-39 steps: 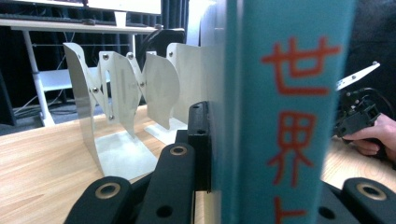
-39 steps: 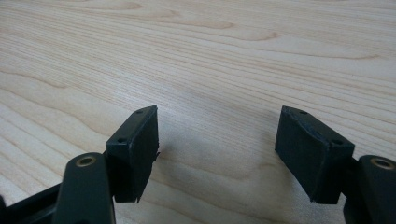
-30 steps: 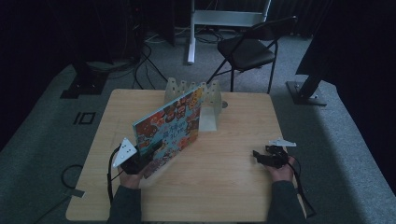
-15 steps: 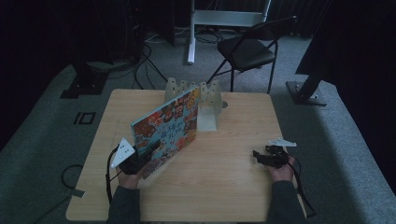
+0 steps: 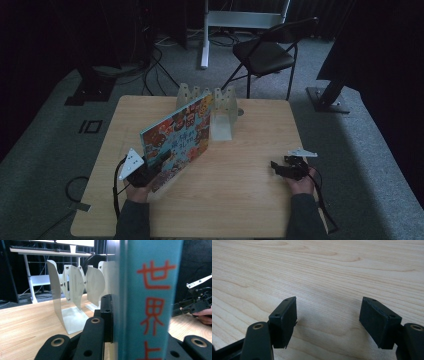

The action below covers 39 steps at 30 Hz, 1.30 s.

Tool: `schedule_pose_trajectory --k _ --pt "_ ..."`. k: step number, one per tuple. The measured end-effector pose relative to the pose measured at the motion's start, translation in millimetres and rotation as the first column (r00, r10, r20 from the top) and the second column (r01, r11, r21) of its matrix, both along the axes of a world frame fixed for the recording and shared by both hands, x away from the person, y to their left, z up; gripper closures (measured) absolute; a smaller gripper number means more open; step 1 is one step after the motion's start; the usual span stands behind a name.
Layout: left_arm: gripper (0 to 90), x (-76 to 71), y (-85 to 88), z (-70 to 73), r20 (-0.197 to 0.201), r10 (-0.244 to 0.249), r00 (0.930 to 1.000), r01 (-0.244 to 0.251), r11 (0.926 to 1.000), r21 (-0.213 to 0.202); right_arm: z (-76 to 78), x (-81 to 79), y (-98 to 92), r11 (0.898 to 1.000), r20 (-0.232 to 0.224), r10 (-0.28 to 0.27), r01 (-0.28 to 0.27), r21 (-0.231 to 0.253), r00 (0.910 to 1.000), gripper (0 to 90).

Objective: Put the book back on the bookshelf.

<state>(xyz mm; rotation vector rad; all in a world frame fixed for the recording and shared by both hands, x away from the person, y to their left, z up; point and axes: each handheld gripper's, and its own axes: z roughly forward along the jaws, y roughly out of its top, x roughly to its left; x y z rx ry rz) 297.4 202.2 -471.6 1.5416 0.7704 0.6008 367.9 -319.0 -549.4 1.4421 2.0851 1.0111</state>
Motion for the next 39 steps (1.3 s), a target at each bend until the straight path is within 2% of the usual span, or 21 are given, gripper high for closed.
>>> schedule_pose_trajectory --k 24,39 --pt "80.8 -0.4 7.9 1.9 0.0 0.04 0.9992 -0.04 0.9992 -0.007 0.0 0.0 -0.1 1.0 0.0 0.0 0.0 0.0 1.0 29.9" --pt "80.7 -2.1 10.1 5.0 0.011 0.059 0.9982 -0.059 0.9981 0.017 0.0 0.0 -0.2 1.0 -0.001 0.0 0.0 0.002 1.0 30.0"
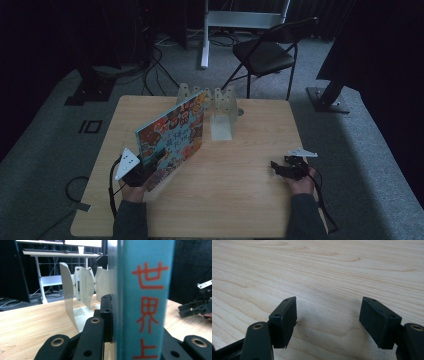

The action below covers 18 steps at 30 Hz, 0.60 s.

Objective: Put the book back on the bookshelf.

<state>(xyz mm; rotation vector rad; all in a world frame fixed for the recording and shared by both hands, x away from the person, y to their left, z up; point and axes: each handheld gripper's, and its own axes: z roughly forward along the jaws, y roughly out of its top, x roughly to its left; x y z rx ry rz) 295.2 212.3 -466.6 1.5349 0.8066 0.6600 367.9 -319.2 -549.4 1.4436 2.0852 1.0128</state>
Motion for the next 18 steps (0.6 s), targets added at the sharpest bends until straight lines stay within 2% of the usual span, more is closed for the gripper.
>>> schedule_pose_trajectory --k 18 --pt "80.6 -2.6 8.8 1.6 -0.003 0.047 0.9989 -0.047 0.9989 -0.002 0.0 0.0 0.0 1.0 0.0 0.0 0.0 0.0 1.0 29.9"
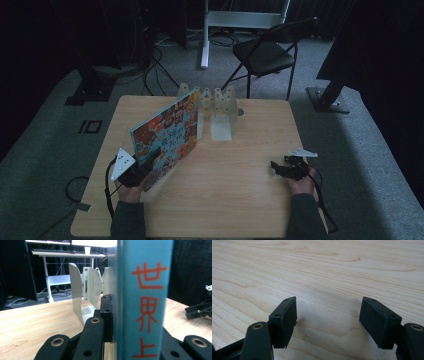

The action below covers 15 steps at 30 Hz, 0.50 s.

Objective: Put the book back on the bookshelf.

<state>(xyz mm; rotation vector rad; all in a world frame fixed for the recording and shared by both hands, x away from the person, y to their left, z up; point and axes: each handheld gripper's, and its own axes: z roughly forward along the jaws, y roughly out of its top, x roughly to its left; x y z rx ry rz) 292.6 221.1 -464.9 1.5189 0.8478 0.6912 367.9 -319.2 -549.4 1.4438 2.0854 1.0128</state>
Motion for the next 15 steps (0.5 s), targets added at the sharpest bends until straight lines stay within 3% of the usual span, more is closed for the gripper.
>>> schedule_pose_trajectory --k 15 --pt "80.7 0.0 3.7 2.8 0.002 0.023 0.9997 -0.023 0.9987 -0.045 0.0 0.1 0.0 1.0 0.0 0.001 -0.001 0.001 1.0 29.9"
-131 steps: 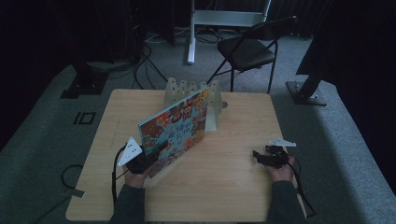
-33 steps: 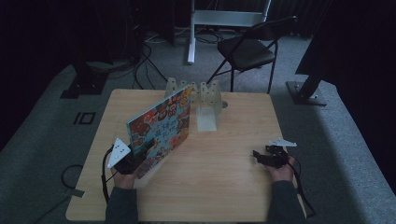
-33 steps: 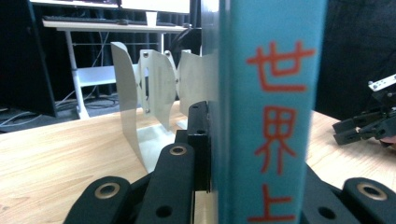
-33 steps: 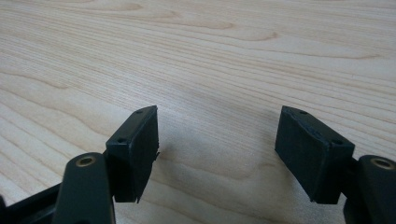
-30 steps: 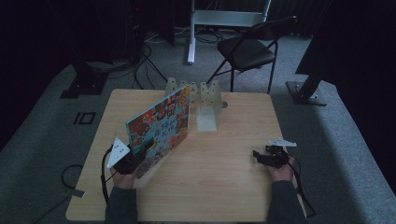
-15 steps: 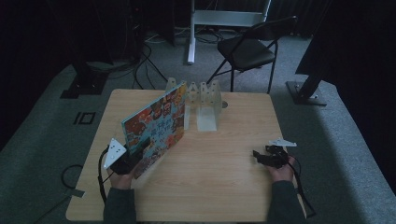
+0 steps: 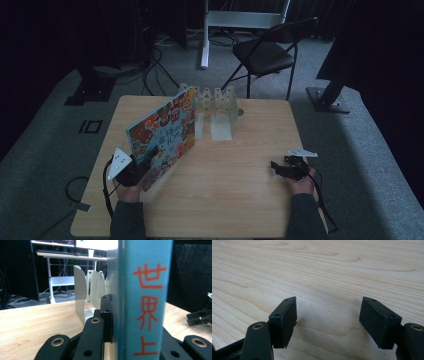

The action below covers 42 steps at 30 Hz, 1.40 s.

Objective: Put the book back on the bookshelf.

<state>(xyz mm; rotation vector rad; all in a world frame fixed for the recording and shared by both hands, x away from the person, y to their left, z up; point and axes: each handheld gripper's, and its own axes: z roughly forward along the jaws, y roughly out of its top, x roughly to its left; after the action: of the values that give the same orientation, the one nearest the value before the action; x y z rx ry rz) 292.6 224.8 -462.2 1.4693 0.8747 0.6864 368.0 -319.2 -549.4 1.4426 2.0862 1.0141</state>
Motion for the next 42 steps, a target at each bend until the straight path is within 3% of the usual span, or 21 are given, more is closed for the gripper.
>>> schedule_pose_trajectory --k 28,42 --pt "80.7 16.6 -20.3 9.4 0.027 0.065 0.9975 -0.067 0.9947 0.078 0.0 0.2 -0.3 1.0 0.0 0.002 -0.002 0.003 1.0 29.9" --pt "80.7 25.9 -26.2 9.6 0.025 0.098 0.9949 -0.1 0.9922 0.075 0.0 0.3 -0.4 1.0 -0.001 0.002 -0.002 0.006 1.0 29.9"
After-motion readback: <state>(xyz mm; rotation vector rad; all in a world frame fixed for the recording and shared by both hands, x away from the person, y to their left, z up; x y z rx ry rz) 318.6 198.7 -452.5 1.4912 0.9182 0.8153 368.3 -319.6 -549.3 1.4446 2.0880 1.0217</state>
